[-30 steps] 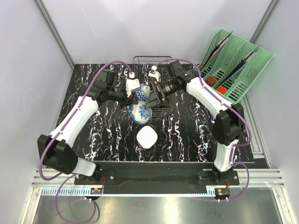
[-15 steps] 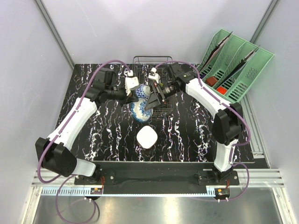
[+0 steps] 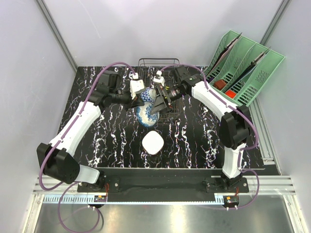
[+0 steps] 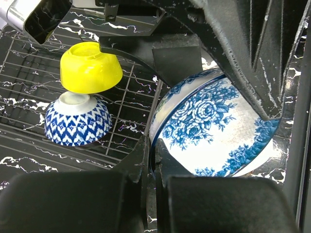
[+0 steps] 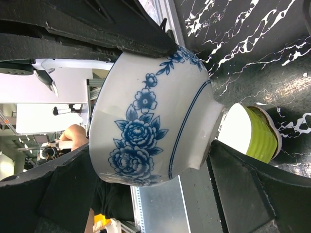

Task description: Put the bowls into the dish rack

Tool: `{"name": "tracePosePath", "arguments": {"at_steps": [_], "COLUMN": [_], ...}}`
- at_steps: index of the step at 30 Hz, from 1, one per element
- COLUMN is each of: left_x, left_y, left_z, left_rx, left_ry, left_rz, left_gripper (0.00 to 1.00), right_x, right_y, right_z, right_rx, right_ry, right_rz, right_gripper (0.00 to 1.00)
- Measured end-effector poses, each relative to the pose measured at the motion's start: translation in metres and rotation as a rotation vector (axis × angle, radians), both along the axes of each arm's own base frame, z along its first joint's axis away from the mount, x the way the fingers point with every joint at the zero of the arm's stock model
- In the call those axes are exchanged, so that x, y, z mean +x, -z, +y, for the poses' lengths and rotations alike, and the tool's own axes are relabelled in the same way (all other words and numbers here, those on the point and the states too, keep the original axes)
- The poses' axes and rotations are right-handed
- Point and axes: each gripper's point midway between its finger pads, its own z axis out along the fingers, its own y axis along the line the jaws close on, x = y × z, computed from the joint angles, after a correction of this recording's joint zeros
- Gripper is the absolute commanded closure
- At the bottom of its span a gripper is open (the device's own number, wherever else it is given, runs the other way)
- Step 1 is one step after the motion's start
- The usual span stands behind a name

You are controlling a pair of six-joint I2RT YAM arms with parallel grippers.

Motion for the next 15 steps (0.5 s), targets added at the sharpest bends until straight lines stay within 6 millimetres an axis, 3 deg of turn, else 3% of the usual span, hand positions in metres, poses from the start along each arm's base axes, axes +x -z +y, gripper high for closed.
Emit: {"name": "tracePosePath", "arguments": {"at_steps": [15], "left_x": [0.001], "left_y": [0.000], "left_z": [-0.002], "left_rx": [-0.002], "left_ry": [0.003], "left_rz": [-0.007], "left_gripper": [1.00], "right_x": [0.011], "right_y": [-0.014], "right_z": [-0.004], "right_rx": [0.038], "right_ry": [0.013], "right_rz": [-0.025], "right_gripper": [0.07]}}
